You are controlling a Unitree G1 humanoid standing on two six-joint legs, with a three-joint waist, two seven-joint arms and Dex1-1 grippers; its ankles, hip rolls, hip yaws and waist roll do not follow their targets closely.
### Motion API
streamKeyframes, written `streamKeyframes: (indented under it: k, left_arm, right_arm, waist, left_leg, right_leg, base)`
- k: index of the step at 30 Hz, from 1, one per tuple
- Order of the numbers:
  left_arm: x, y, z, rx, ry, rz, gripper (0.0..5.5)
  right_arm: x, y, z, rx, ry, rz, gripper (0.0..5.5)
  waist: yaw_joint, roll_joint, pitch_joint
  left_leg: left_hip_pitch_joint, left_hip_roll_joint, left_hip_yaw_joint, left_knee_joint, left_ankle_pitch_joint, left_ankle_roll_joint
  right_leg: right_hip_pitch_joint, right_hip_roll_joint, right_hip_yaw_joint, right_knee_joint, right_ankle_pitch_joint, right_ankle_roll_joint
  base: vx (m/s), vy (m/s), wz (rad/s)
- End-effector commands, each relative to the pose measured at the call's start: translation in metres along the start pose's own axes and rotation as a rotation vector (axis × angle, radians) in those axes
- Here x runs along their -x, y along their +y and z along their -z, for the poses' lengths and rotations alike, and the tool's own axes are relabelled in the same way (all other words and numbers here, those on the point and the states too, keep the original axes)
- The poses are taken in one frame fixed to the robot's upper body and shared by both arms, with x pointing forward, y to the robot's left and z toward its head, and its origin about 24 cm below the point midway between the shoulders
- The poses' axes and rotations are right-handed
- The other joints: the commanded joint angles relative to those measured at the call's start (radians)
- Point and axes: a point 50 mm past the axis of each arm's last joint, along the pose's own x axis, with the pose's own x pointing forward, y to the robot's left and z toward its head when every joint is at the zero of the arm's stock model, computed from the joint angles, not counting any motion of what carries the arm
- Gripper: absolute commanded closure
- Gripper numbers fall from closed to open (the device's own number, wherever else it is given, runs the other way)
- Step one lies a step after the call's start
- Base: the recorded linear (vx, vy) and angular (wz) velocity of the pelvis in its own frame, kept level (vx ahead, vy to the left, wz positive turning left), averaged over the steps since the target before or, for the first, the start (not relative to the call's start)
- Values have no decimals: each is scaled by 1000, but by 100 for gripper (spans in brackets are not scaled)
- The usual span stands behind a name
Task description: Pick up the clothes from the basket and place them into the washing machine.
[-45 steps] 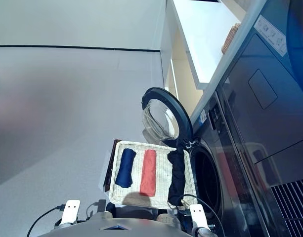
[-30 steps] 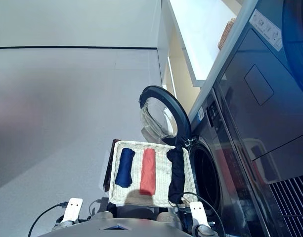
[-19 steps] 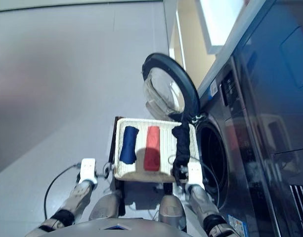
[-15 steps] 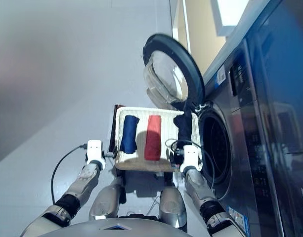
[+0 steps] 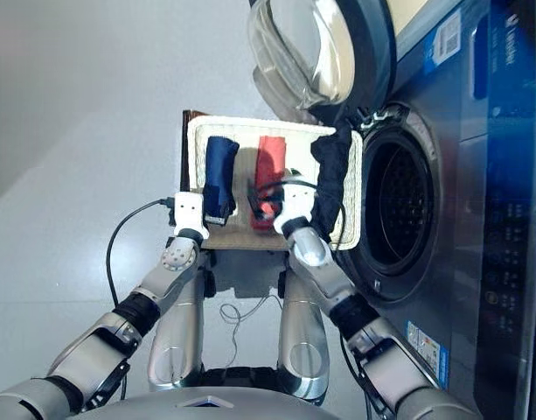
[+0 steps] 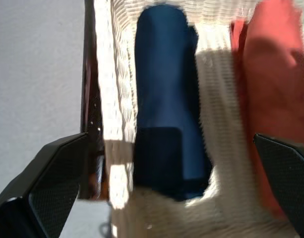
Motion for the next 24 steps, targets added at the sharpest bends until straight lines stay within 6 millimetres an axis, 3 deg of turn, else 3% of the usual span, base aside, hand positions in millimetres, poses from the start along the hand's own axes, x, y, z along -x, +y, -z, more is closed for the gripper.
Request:
streamKeyframes:
  k: [1,8,14,15,18,19,20,24]
  left_arm:
    - [-7,-15,-38,-5,-198,14,0]
    - [-23,-13,-64,-4,-267,-46,0]
    - [-42,-10,-64,-31,-188,-104,0]
    - [-46,-8,-78,-63,-240,-100,0]
    - [-50,-8,-92,-77,-290,-105,0]
    - [-49,-9,-92,-87,-297,-102,0]
    - [-52,-9,-107,-126,-355,-108,0]
    - [-50,-14,-122,-109,-420,-112,0]
  right_arm:
    - [-14,32,-51,-29,-267,-99,0]
    - [-31,52,-72,-20,-348,-147,0]
    - [-38,61,-79,-31,-366,-168,0]
    - [-39,63,-83,-41,-377,-177,0]
    - [-39,66,-85,-39,-385,-200,0]
    - [-38,67,-83,-44,-381,-201,0]
    - [-39,68,-88,-36,-400,-219,0]
    - [-38,70,-93,-37,-417,-247,0]
  waist:
    - [-15,8,-9]
    - [-19,3,-9]
    - [-28,-9,-9]
    - [-33,-11,-9]
    - [-35,-14,-9]
    - [-35,-13,-9]
    - [-38,-16,-9]
    - [-42,-18,-9]
  left_leg:
    - [-58,-11,18,132,-129,0]
    - [-185,-6,12,162,-121,2]
    - [-243,0,13,171,-115,-1]
    - [-259,3,12,178,-115,-2]
    - [-272,6,15,183,-117,-2]
    - [-254,8,13,197,-153,-8]
    - [-287,8,19,186,-119,-2]
    - [-297,9,21,181,-117,-3]
  right_leg:
    - [-134,20,21,80,-8,-23]
    - [-258,27,26,102,0,-27]
    - [-315,28,29,105,8,-24]
    - [-335,30,35,112,8,-24]
    - [-351,32,36,118,9,-22]
    - [-335,32,35,135,-28,-18]
    - [-366,33,34,122,6,-21]
    - [-379,37,38,114,10,-18]
  base:
    - [-119,-1,1]
    - [-50,-8,-32]
    - [0,0,0]
    - [0,0,0]
    - [30,6,-6]
    - [0,0,0]
    - [0,0,0]
    - [-22,1,-8]
